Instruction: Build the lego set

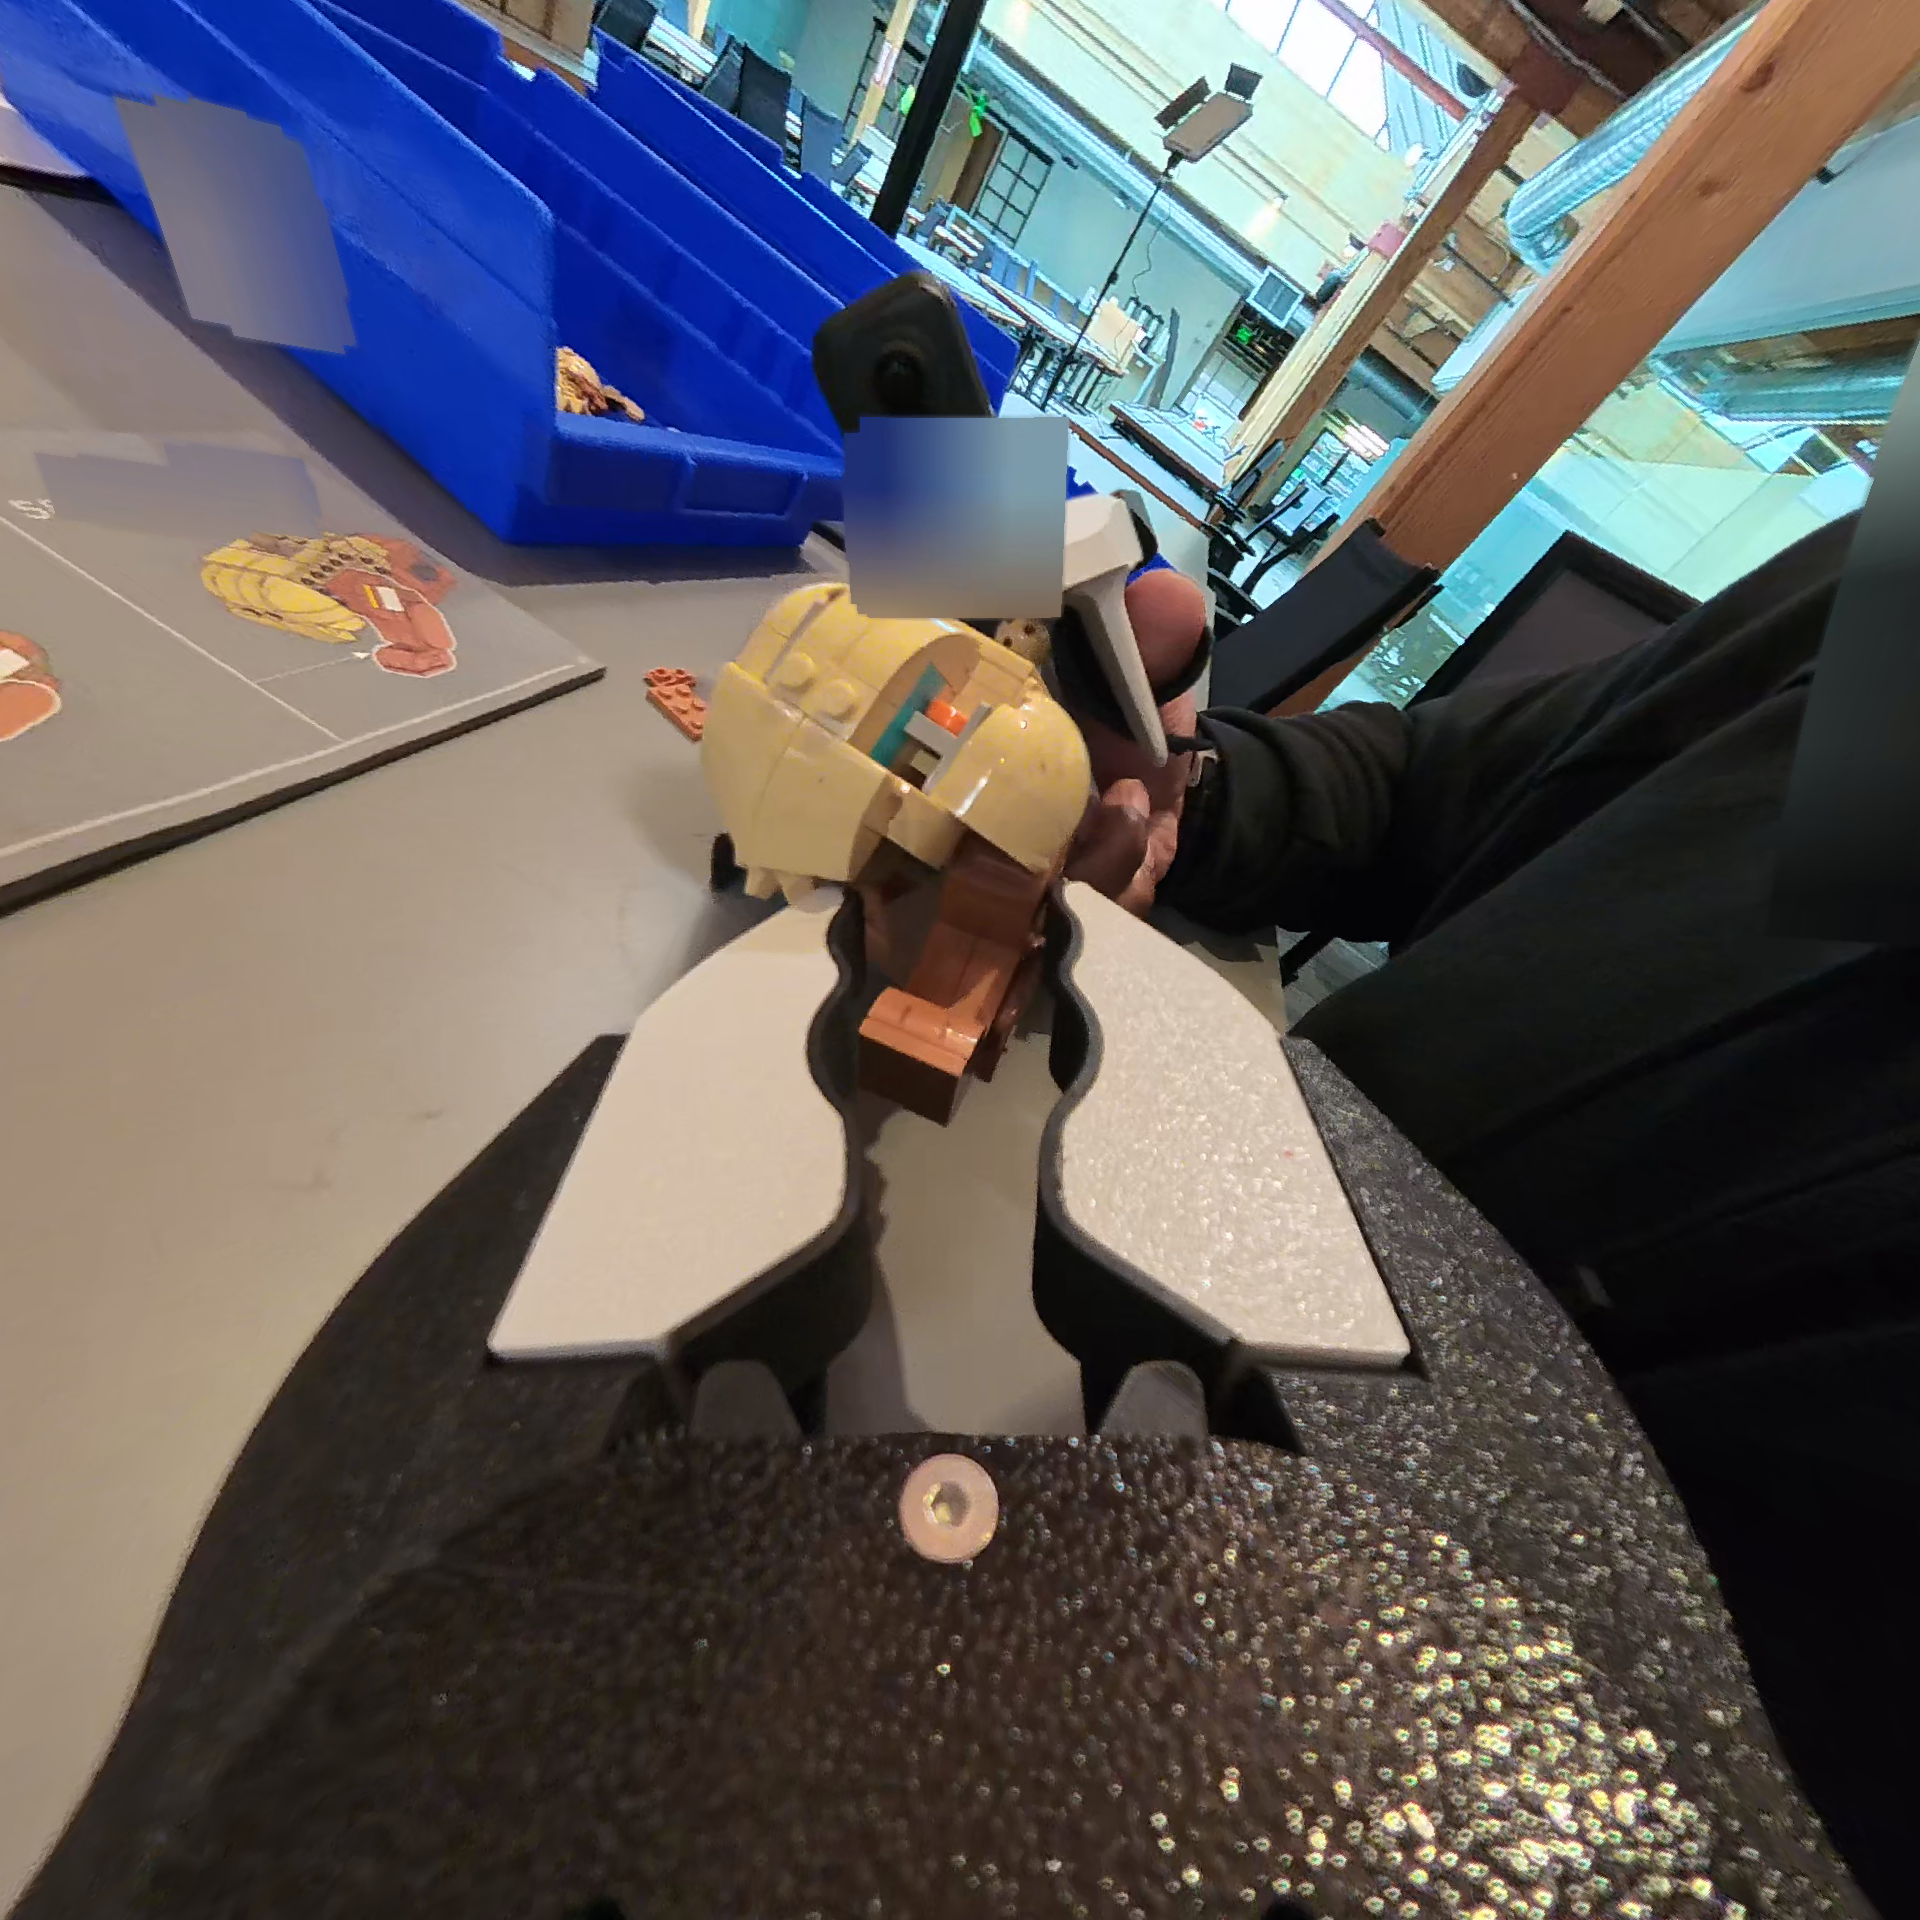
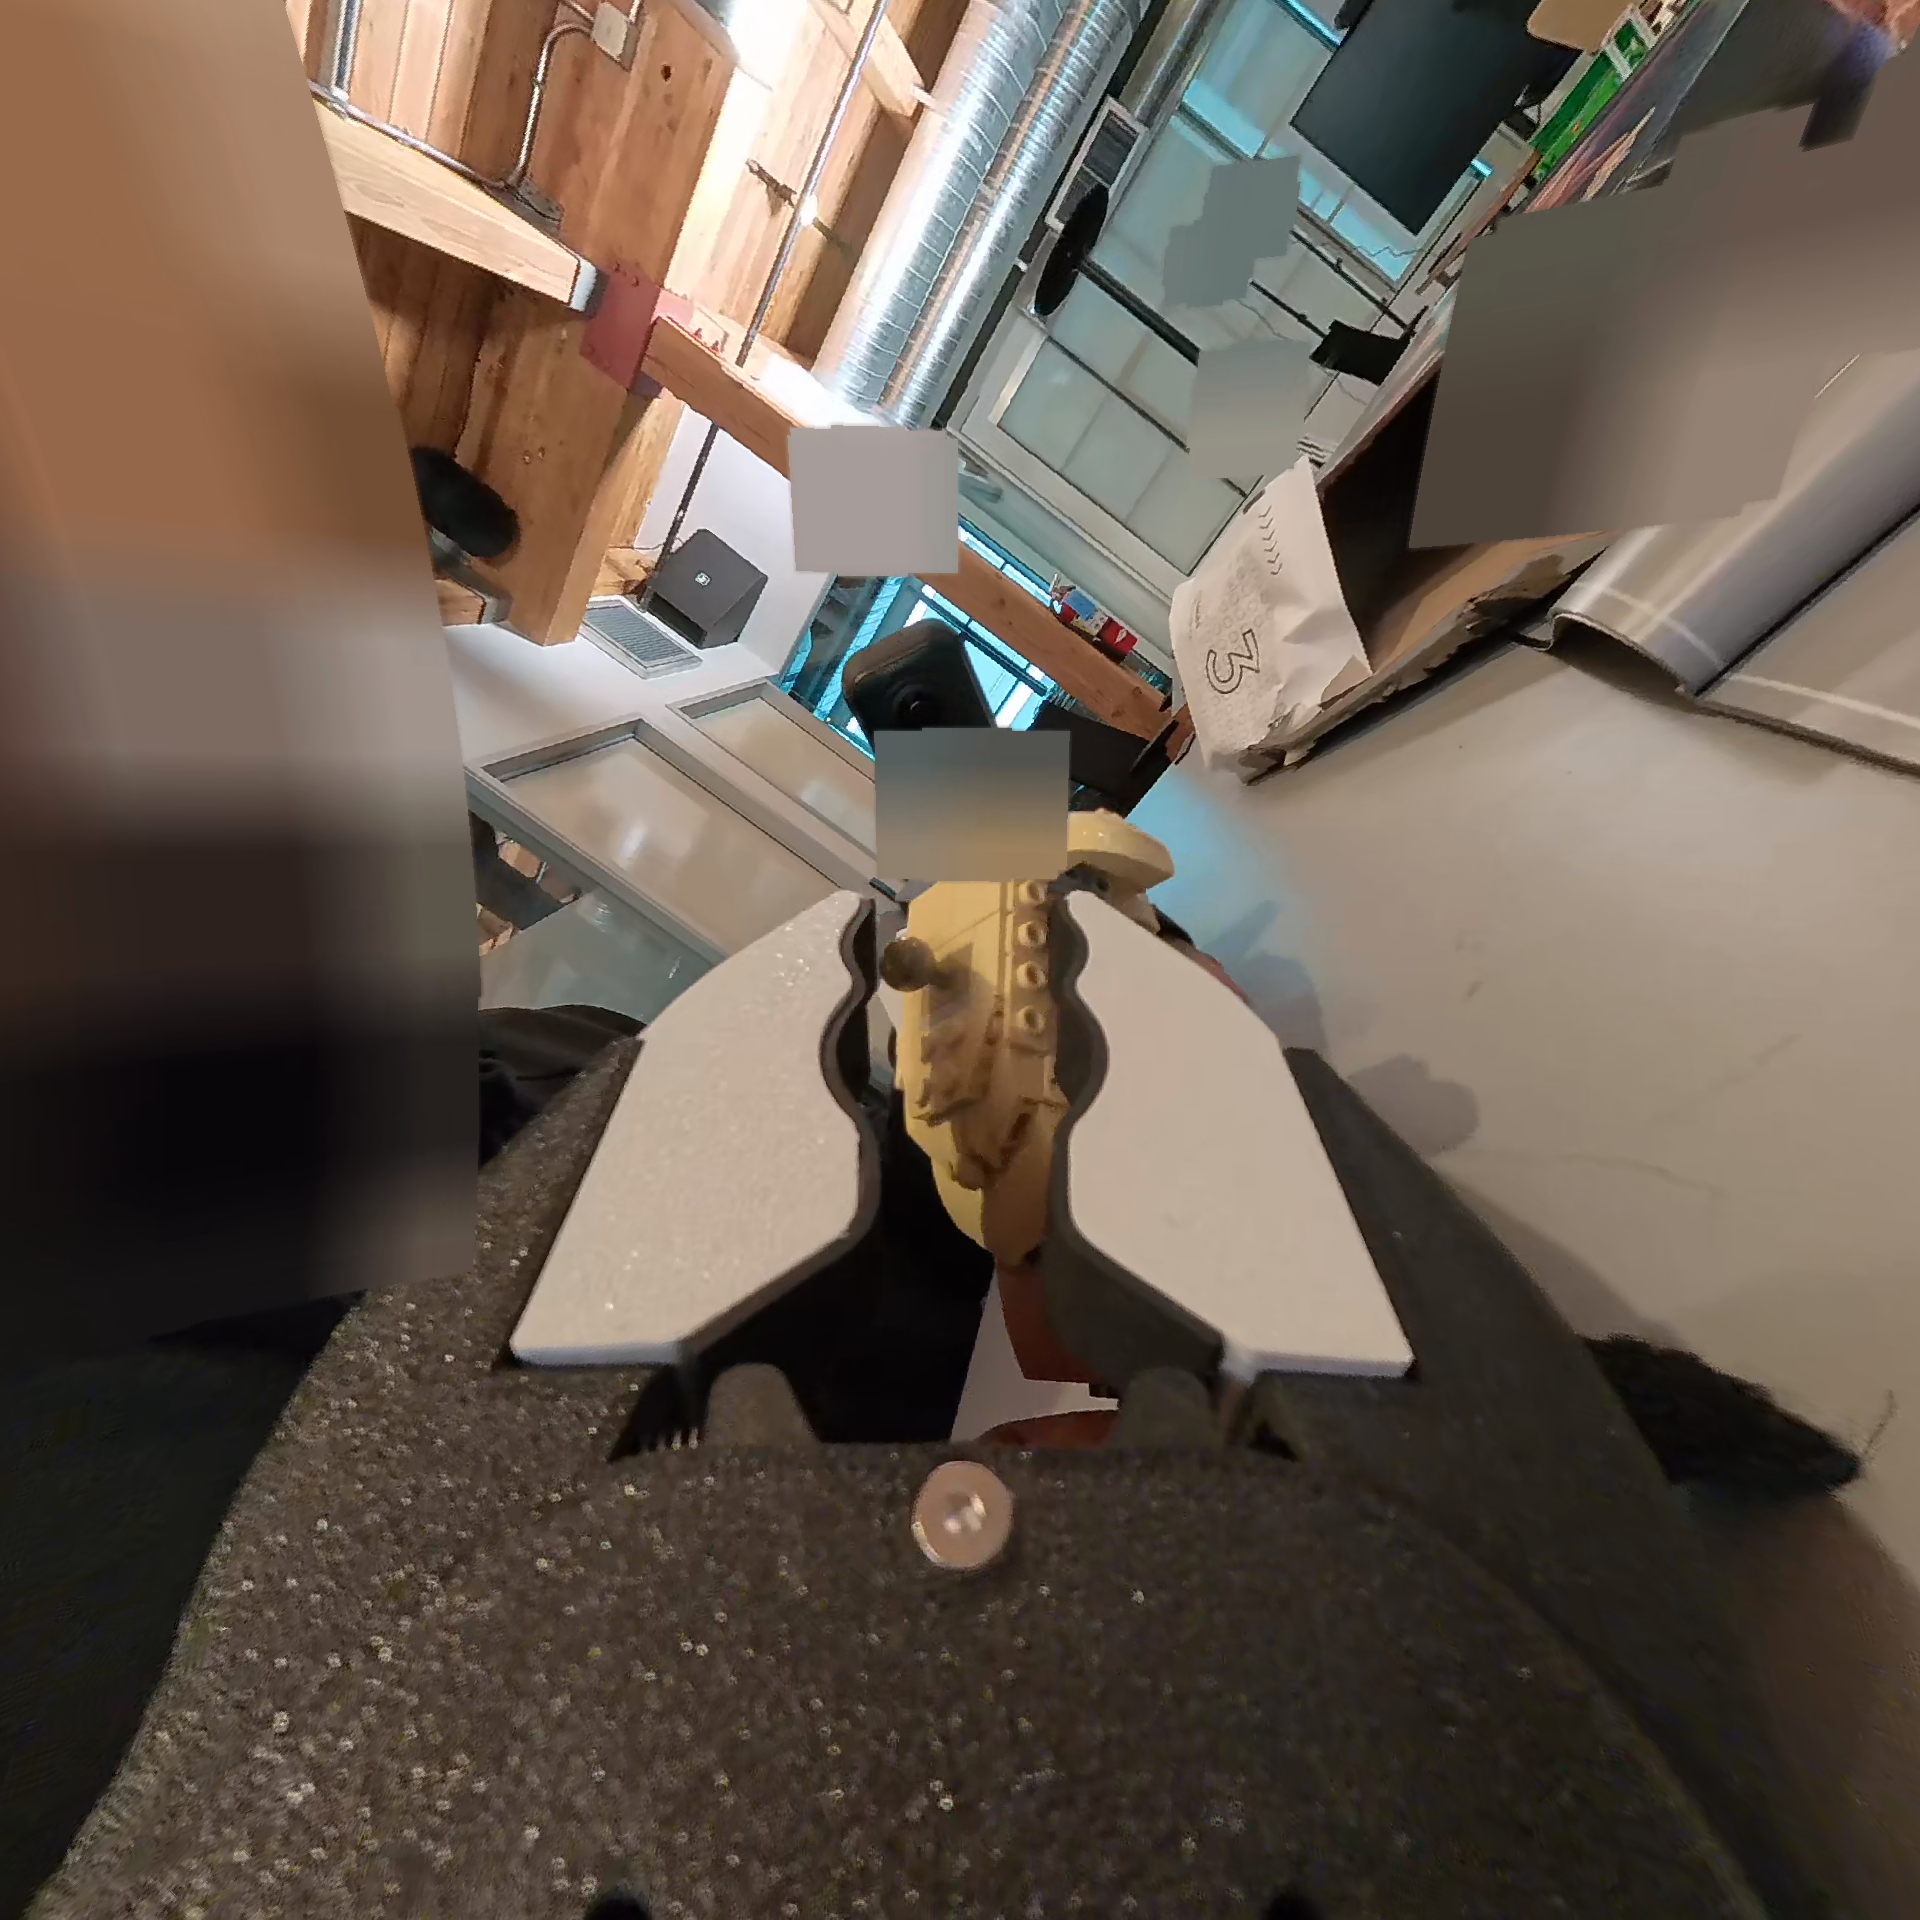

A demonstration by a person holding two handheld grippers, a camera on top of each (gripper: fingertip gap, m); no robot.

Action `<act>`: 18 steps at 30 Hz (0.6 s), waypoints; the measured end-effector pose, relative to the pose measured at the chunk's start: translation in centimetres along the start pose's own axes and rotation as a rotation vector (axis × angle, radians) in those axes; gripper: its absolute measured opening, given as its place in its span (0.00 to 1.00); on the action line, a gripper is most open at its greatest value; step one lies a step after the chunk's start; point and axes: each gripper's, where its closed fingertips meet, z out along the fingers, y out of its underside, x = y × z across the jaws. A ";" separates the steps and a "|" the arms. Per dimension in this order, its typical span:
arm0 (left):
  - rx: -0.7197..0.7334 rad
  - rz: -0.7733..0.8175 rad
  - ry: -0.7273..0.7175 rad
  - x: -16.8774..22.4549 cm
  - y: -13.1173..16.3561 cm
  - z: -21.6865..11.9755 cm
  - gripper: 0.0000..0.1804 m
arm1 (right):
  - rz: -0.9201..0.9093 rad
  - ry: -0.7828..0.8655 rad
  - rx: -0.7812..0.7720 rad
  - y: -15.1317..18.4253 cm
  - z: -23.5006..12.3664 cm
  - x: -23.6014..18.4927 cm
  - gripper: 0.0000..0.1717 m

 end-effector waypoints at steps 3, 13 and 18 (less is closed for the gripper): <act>-0.007 -0.009 0.034 0.1 0.0 0.0 0.18 | 0.031 -0.020 0.001 0.0 0.0 -0.1 0.17; -0.010 -0.054 0.144 0.7 -0.3 0.4 0.26 | 0.080 -0.080 -0.045 1.1 0.6 -0.6 0.16; 0.020 -0.070 0.184 1.1 -0.7 0.3 0.26 | 0.104 -0.113 -0.038 1.0 0.8 -1.0 0.14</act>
